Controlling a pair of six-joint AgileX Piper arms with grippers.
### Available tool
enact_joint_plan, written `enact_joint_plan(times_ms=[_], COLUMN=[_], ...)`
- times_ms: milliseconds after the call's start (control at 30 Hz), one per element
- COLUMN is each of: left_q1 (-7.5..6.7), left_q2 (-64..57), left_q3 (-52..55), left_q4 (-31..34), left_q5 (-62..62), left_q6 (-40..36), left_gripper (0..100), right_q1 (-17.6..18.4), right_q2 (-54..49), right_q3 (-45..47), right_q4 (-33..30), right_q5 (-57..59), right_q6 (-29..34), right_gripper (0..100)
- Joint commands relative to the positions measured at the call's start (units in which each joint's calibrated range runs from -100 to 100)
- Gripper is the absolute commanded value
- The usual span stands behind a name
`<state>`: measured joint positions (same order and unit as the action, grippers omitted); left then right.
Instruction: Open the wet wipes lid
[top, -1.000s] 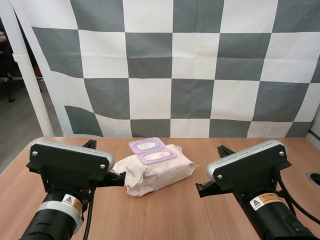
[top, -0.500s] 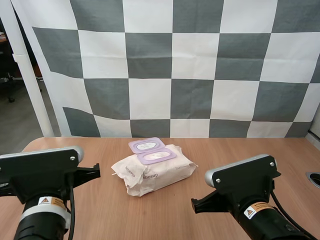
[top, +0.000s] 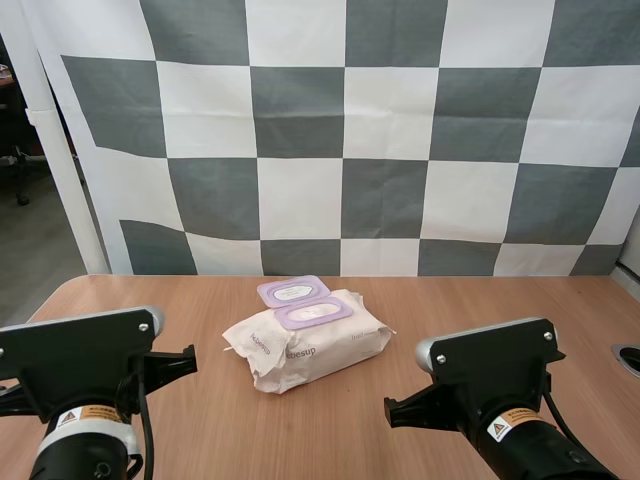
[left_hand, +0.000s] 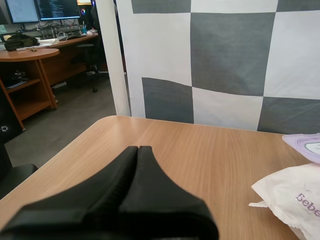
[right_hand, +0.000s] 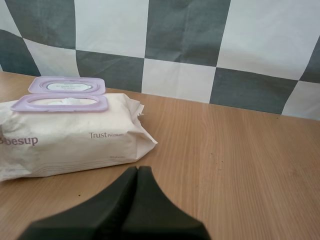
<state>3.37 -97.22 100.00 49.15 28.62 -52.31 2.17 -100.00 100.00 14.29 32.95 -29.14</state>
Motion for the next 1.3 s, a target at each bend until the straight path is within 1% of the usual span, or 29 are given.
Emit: enact_joint_plan(times_ms=[0, 233, 333, 467, 767, 800, 933, 1000, 1267], left_q1=[-0.30, -0.36, -0.75, -0.75, -0.75, -0.95, -2.77, -3.27, -3.35], left_q2=[0.0, -2.8, -2.8, -2.8, -2.8, -2.8, -2.8, -2.8, -2.8], left_q3=[0.0, 0.0, 0.0, 0.0, 0.0, 0.0, 0.0, 0.0, 0.0], left_q4=[-32.9, -32.9, -32.9, -32.9, -33.1, -33.1, -33.8, -33.8, -33.8], left_q5=[-0.3, 3.2, 3.2, 3.2, 3.2, 3.3, 3.3, 3.5, 3.5], left_q6=[27.1, 25.2, 24.5, 24.5, 21.9, 21.3, 20.7, 20.7, 20.7], left_gripper=[0, 0, 0, 0, 0, 0, 0, 0, 0], right_q1=[0.0, -0.1, -0.1, -0.1, -0.5, -0.6, -1.7, -2.1, -2.1], right_q2=[0.0, 0.0, 0.0, 0.0, 0.0, 0.0, 0.0, 0.0, 0.0], right_q3=[0.0, 0.0, 0.0, 0.0, 0.0, 0.0, 0.0, 0.0, 0.0], right_q4=[-0.1, -0.1, -0.1, -0.1, -0.1, -0.1, -0.1, -0.1, -0.1], right_q5=[0.1, 0.1, 0.1, 0.1, 0.1, 0.1, 0.1, 0.1, 0.1], right_q6=[0.1, 0.1, 0.1, 0.1, 0.2, 0.2, 0.4, 0.4, 0.4], right_gripper=[0, 0, 0, 0, 0, 0, 0, 0, 0])
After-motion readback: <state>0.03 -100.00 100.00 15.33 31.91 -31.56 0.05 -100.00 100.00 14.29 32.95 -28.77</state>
